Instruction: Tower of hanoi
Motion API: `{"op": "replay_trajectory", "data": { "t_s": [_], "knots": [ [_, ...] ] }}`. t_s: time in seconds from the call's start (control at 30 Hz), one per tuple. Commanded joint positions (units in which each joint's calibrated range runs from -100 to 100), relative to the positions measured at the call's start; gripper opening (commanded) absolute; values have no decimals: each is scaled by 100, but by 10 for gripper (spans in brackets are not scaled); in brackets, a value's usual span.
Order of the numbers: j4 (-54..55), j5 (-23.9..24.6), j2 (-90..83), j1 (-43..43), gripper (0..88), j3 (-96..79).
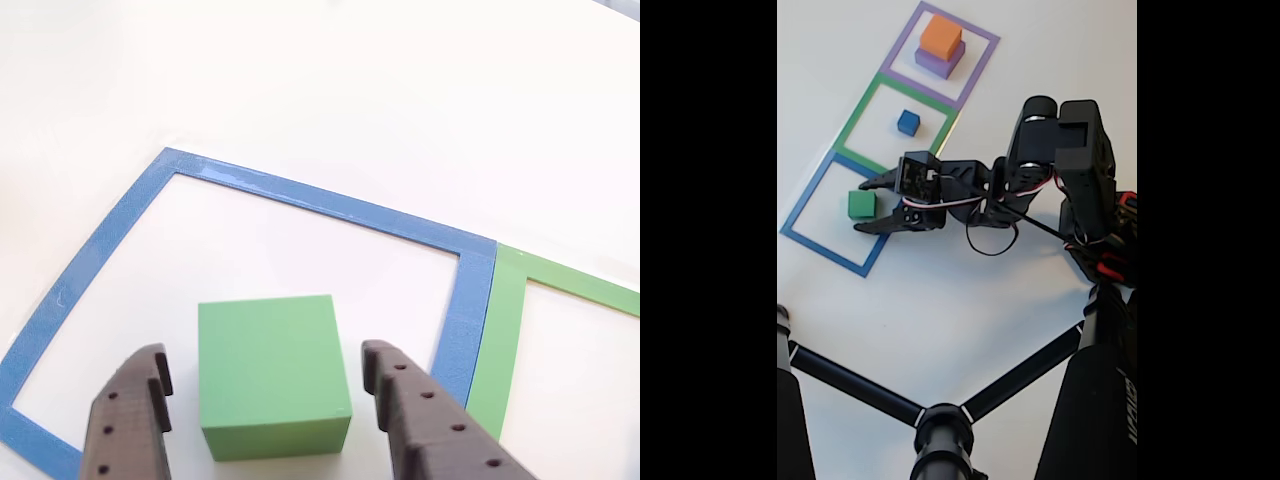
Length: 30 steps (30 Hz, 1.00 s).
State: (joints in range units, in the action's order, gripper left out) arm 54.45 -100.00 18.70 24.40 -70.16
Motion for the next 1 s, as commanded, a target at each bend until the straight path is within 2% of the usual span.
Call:
{"op": "replay_trajectory", "data": {
  "t_s": [0.0,0.1,0.2,0.3,0.37,0.53,0.7,0.97],
  "knots": [
    [-231,0,-849,-53,217,-102],
    [-1081,0,-1818,-149,201,-202],
    [-2571,0,-3085,-359,174,-211],
    [-4304,0,-4587,-522,68,-220],
    [-5640,0,-5645,-695,32,-229],
    [-8449,0,-7534,-1165,16,125],
    [-11599,0,-8600,-1778,8,1698],
    [-13818,0,-9149,-3130,7,3880]
  ]
}}
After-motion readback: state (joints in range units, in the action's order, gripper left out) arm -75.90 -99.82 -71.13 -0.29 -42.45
